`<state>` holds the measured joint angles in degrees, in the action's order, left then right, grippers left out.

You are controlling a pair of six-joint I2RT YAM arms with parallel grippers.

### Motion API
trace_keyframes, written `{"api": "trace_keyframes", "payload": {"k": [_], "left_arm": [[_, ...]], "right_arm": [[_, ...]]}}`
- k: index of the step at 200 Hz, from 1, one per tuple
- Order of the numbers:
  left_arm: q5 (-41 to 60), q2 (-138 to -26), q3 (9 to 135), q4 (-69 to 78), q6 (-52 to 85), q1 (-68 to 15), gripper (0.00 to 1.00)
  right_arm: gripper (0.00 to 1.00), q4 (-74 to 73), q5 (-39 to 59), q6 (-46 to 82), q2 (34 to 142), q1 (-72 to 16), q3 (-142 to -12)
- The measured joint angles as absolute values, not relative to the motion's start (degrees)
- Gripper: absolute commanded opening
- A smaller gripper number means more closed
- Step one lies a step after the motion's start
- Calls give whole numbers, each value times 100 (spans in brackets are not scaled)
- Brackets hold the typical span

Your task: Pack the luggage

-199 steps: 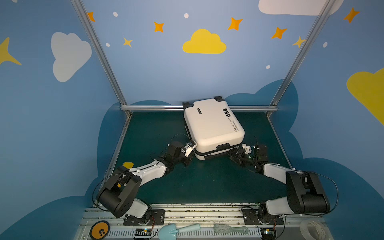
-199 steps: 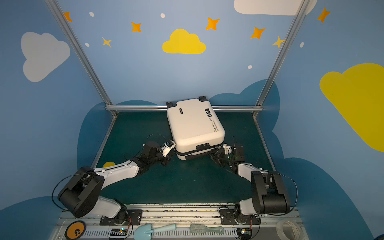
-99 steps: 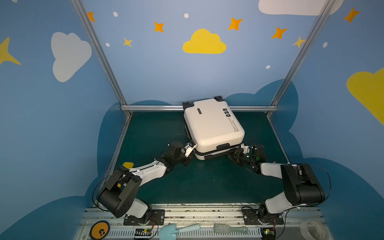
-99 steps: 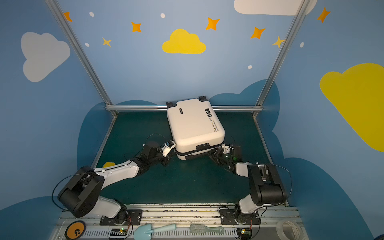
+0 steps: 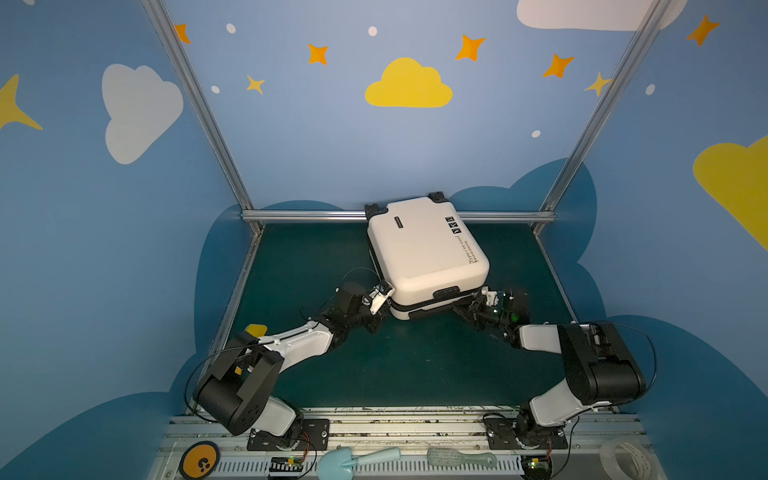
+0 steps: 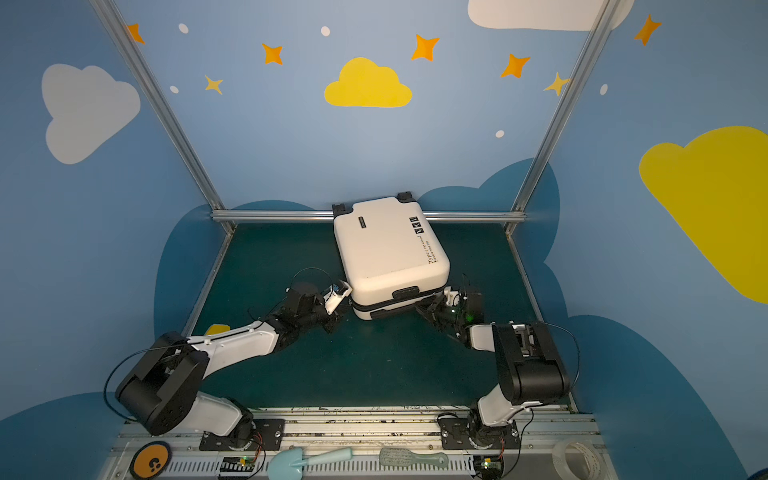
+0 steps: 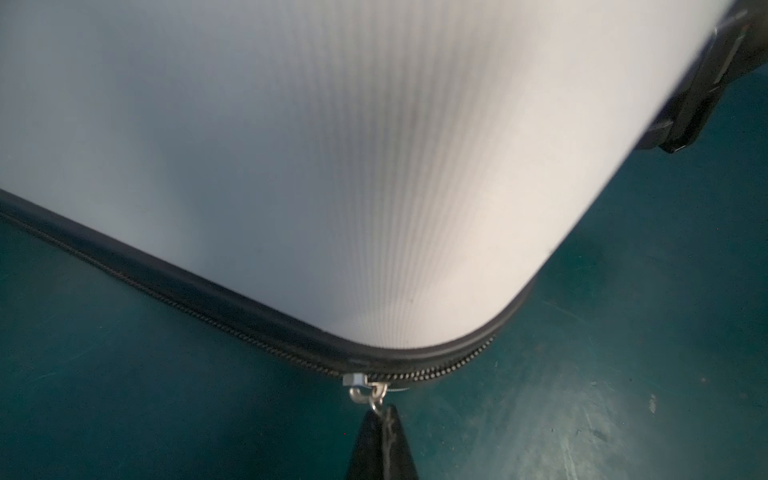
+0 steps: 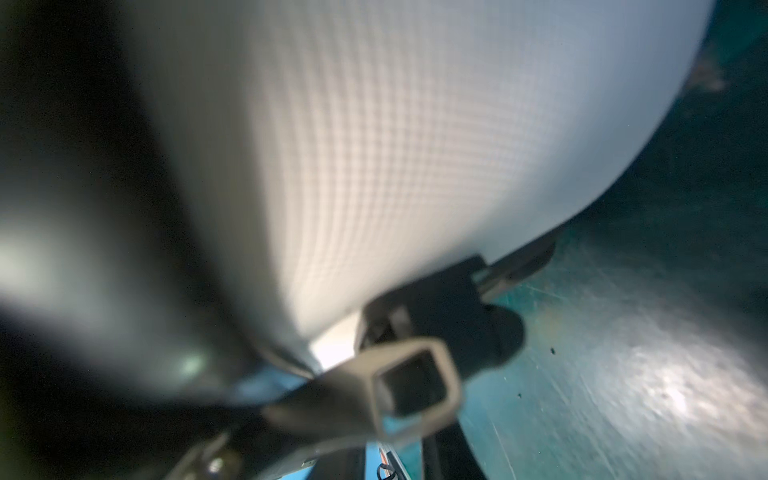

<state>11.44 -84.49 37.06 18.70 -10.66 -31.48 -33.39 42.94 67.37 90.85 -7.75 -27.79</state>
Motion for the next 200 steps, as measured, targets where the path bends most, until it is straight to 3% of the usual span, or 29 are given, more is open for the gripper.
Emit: {"api": "trace_keyframes", "payload": {"k": [29,144,200], "left_arm": [[1190,-8447,3695,1863,-1050,-3159,3],[886,-8329,3457,2224,-941,-3850,3],[714,-8914,3876,2462,-792,-4246,3]], "right_arm": [[0,-3371,4318,6757,9111,-773,-2777],[0,-3605,4469,6945,9268,-773,-2777],[0,-3667,4405,7081,9299,-902,-2777]]}}
